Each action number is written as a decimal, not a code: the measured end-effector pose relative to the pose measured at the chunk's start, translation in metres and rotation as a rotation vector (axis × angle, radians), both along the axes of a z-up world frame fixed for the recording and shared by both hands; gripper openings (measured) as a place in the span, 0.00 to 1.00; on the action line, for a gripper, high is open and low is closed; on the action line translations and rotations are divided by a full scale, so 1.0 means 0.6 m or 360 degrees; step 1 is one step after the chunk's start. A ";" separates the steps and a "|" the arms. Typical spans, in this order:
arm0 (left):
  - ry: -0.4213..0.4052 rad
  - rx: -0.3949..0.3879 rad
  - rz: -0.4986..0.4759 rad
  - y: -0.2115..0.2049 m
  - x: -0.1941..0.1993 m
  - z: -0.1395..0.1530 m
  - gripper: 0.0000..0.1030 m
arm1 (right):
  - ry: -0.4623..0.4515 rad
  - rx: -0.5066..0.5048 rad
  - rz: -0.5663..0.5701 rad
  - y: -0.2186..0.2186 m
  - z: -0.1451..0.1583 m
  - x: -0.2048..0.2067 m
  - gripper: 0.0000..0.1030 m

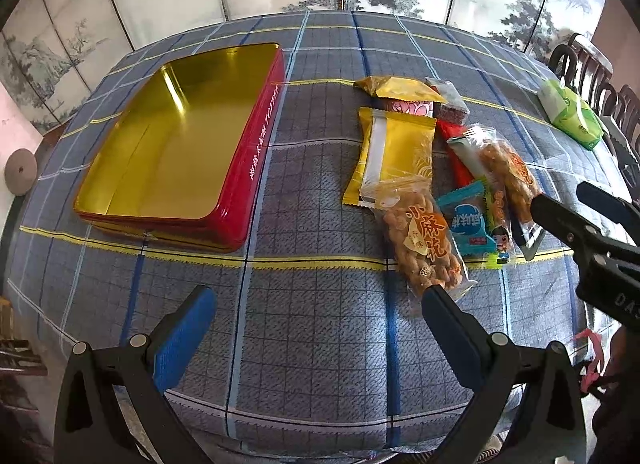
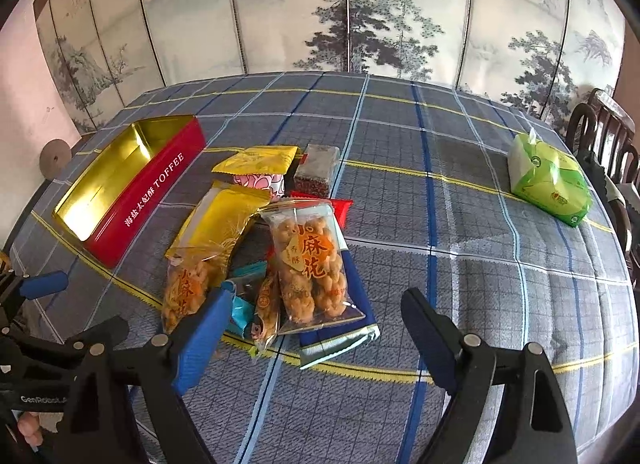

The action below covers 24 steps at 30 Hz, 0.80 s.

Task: Organize snacks
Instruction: 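Move the left tool toward the clear bag of twisted dough snacks, then grasp the clear twisted-snack bag with the left gripper while the right gripper grasps another snack bag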

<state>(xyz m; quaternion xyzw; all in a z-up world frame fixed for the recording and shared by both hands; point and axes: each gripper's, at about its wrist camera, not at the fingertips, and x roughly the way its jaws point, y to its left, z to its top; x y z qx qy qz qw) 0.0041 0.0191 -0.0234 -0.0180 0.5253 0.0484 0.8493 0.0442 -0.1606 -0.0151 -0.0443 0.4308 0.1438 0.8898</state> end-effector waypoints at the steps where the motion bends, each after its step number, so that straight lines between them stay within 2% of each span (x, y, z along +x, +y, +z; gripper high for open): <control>1: 0.0002 0.0001 -0.0003 -0.001 0.001 -0.001 0.99 | 0.0002 -0.0009 0.0011 0.001 -0.001 0.005 0.84; 2: 0.0005 0.0004 -0.0005 -0.002 0.002 -0.002 0.99 | 0.0002 -0.0016 0.0018 0.001 -0.002 0.008 0.83; 4: 0.0009 0.0004 -0.0008 -0.003 0.003 -0.004 0.99 | 0.0022 -0.0020 0.0043 0.002 -0.007 0.019 0.73; 9: 0.0021 0.0016 -0.0013 -0.005 0.008 -0.008 0.99 | 0.0058 -0.0012 0.0070 0.003 -0.020 0.043 0.71; 12: 0.0032 0.0016 -0.0017 -0.007 0.012 -0.011 0.99 | 0.0087 -0.0012 0.0091 0.006 -0.028 0.054 0.61; 17: 0.0045 0.0034 -0.0033 -0.013 0.018 -0.017 0.99 | 0.0124 0.0002 0.0107 0.012 -0.042 0.067 0.59; 19: 0.0055 0.0027 -0.0033 -0.014 0.021 -0.020 0.99 | 0.0139 0.0015 0.0122 0.014 -0.045 0.070 0.47; 24: 0.0073 0.0027 -0.0036 -0.018 0.028 -0.026 0.99 | 0.0155 0.0050 0.0134 0.014 -0.047 0.071 0.40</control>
